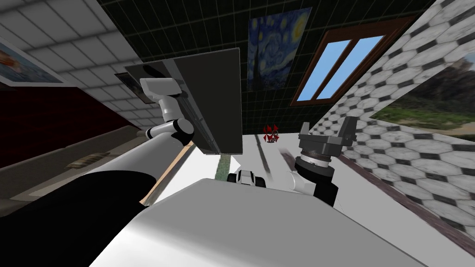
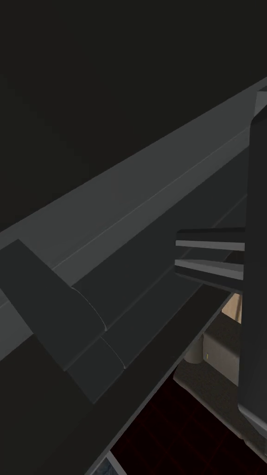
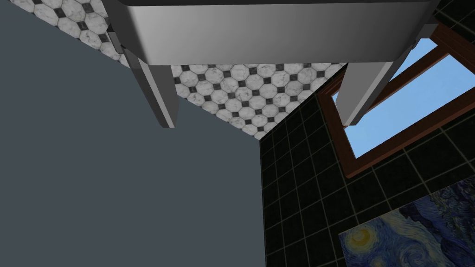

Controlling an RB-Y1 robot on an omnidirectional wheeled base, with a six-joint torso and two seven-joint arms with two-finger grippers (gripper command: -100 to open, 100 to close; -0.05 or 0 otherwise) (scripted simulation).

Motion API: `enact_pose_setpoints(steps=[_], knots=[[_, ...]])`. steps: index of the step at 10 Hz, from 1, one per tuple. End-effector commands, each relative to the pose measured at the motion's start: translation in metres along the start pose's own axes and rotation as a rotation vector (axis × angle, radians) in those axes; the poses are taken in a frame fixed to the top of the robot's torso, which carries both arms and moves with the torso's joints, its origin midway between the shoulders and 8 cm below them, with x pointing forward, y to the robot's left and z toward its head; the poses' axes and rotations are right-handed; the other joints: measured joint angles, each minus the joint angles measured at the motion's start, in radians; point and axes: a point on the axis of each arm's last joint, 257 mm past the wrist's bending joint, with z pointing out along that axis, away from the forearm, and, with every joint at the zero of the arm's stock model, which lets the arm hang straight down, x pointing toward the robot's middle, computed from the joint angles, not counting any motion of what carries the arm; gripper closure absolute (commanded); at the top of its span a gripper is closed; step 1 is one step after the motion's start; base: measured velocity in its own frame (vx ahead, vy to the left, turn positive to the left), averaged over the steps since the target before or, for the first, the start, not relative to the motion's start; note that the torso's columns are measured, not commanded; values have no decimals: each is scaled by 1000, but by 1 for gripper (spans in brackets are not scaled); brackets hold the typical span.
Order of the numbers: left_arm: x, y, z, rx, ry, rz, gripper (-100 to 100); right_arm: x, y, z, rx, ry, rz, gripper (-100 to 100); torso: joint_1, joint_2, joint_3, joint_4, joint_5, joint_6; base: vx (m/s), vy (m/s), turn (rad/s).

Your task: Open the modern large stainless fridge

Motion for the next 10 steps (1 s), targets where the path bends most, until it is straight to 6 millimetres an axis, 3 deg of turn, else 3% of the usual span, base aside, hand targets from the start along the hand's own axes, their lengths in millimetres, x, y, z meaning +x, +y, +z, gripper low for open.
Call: enact_pose_setpoints(steps=[1, 8, 9, 10], knots=[[-18, -28, -1, 56, -43, -6, 100, 0, 0, 0, 0, 0, 0, 0, -4, -1, -1, 0, -1, 1, -32, -302, 127], [-70, -101, -14, 212, -160, -22, 100, 0, 0, 0, 0, 0, 0, 0, 3, 0, 1, 0, 1, 2, -27, -288, 121], [-66, -92, -12, 198, -148, -19, 100, 0, 0, 0, 0, 0, 0, 0, 1, -1, -1, -1, 0, 3, -15, -126, 8], [-79, -76, -4, 175, -160, -18, -100, 0, 0, 0, 0, 0, 0, 0, 8, -3, -2, -1, 1, 3, 102, 21, -4]])
